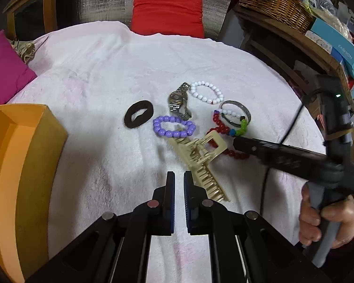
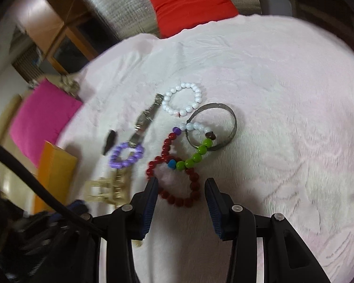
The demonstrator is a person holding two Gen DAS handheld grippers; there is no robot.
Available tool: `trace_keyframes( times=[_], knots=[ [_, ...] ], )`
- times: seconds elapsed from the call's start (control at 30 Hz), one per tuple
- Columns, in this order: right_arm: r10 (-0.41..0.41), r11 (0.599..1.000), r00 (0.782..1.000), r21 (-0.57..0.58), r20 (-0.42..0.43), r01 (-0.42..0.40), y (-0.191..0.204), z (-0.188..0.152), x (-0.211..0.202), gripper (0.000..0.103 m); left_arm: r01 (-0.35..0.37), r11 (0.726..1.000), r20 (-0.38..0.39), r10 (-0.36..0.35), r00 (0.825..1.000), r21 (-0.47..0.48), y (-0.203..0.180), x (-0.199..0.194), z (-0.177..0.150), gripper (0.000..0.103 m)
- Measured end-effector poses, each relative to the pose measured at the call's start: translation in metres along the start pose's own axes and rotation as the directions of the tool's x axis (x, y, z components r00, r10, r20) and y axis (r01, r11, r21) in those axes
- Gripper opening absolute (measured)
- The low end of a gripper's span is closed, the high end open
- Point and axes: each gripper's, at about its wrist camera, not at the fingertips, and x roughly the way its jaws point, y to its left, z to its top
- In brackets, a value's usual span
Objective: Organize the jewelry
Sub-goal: 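Grasp the gold claw hair clip with the left tool while the right tool grasps the red bead bracelet, then carry the clip and red bracelet into the orange box and open both tools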
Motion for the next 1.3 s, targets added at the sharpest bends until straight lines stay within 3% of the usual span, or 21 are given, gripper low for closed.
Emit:
trace_keyframes(
  times=[0.13,0.2,0.27,0.3,0.4,0.6,0.63,0.67,0.8,1.07,1.3],
  knots=[
    [-0.172,0.978,0.985,-0.120,0.022,0.173,0.018,-0.006,0.012,0.012,0.003,1.000,0.025,-0.003,1.000,-0.015,0.004,-0.006,0.002,0.008],
    [-0.198,0.965,0.979,-0.166,0.036,0.202,0.023,-0.009,0.010,0.010,0.024,0.999,0.056,-0.022,0.998,-0.027,0.005,-0.013,0.005,0.025],
    [-0.188,0.968,0.982,-0.164,0.036,0.191,0.021,-0.012,0.005,0.010,0.040,0.998,0.092,-0.036,0.995,-0.040,0.004,-0.018,0.007,0.066],
    [-0.180,0.970,0.983,-0.159,0.032,0.183,0.018,-0.013,0.003,0.010,0.033,0.999,0.109,-0.028,0.994,-0.042,0.003,-0.020,0.009,0.070],
    [-0.140,0.982,0.990,-0.126,0.015,0.141,0.007,-0.016,-0.006,0.010,0.026,0.999,0.139,-0.022,0.990,-0.024,-0.007,-0.020,0.014,0.071],
    [-0.054,0.998,0.999,-0.024,-0.005,0.054,-0.029,-0.020,-0.027,0.010,-0.009,1.000,0.035,0.010,0.999,-0.026,-0.024,0.021,0.022,0.071],
    [-0.047,0.999,0.999,0.000,-0.006,0.047,-0.036,-0.020,-0.030,0.010,-0.025,0.999,0.023,0.026,0.999,-0.030,-0.026,0.028,0.023,0.067],
    [-0.036,0.999,0.999,0.024,-0.006,0.036,-0.042,-0.020,-0.032,0.010,-0.033,0.999,0.019,0.033,0.999,-0.029,-0.027,0.031,0.023,0.053],
    [-0.004,0.997,1.000,0.083,0.003,0.004,-0.061,-0.019,-0.043,0.010,-0.051,0.998,0.030,0.052,0.998,-0.019,-0.031,0.037,0.022,0.053],
    [0.048,0.998,0.998,0.041,0.029,-0.049,-0.045,-0.016,-0.048,0.010,-0.038,0.999,0.033,0.038,0.999,-0.022,-0.022,0.016,0.008,0.052],
    [0.167,0.986,0.985,0.006,0.049,-0.167,-0.018,-0.018,-0.055,0.010,-0.029,0.999,0.073,0.032,0.997,-0.042,-0.006,-0.024,-0.007,0.052]
  ],
)
